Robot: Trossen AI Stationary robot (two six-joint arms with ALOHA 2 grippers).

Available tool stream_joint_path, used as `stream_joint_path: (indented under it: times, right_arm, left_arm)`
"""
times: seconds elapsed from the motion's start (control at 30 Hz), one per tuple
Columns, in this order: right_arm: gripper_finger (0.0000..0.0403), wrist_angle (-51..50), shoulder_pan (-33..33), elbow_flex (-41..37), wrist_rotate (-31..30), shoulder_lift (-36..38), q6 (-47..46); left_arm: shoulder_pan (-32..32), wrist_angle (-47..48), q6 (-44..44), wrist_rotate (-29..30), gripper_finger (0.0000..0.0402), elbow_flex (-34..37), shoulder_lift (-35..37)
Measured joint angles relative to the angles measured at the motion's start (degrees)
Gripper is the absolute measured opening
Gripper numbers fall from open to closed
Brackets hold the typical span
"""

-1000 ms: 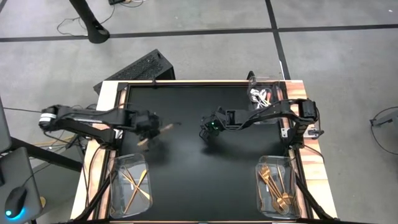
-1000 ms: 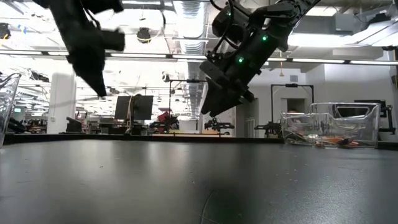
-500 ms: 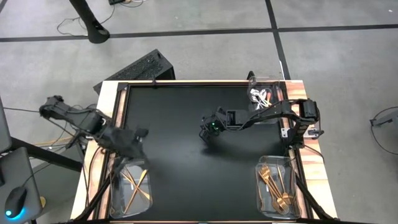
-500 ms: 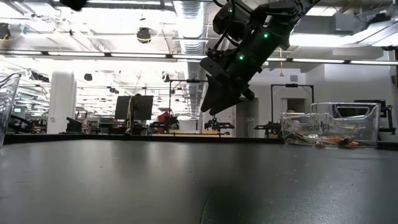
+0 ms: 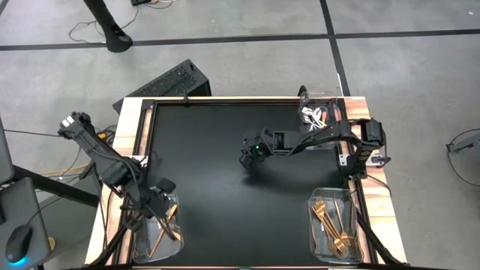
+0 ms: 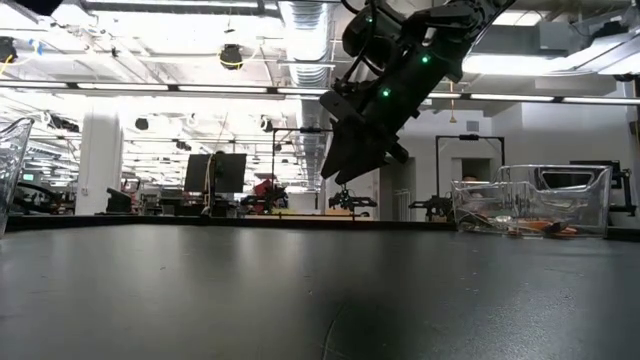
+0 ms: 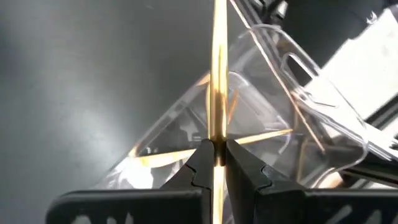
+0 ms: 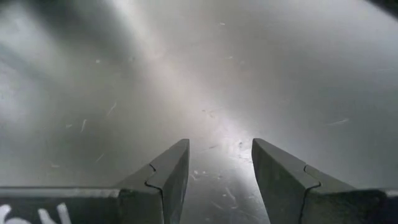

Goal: Sort silverware by color (type)
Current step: Put the gold table knife into the bottom left transparent bin

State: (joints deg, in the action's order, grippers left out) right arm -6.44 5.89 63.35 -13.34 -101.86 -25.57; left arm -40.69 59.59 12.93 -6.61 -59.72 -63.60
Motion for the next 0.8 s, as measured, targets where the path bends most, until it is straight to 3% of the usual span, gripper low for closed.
stream_joint_path:
  times: [0.4,0.8]
  right_arm:
    - [0.0196,0.1,-3.0,0.0,0.2,0.0,-1.4]
    - [0.0196,0.7,-5.1,0.0,0.1,0.0,-2.7]
  left_arm:
    - [-1.3,-3.2,-3.2,-0.3,0.0007,0.0,-6.8]
    - [-1.9,-3.8,-6.4,0.6,0.0025,0.0,-7.8]
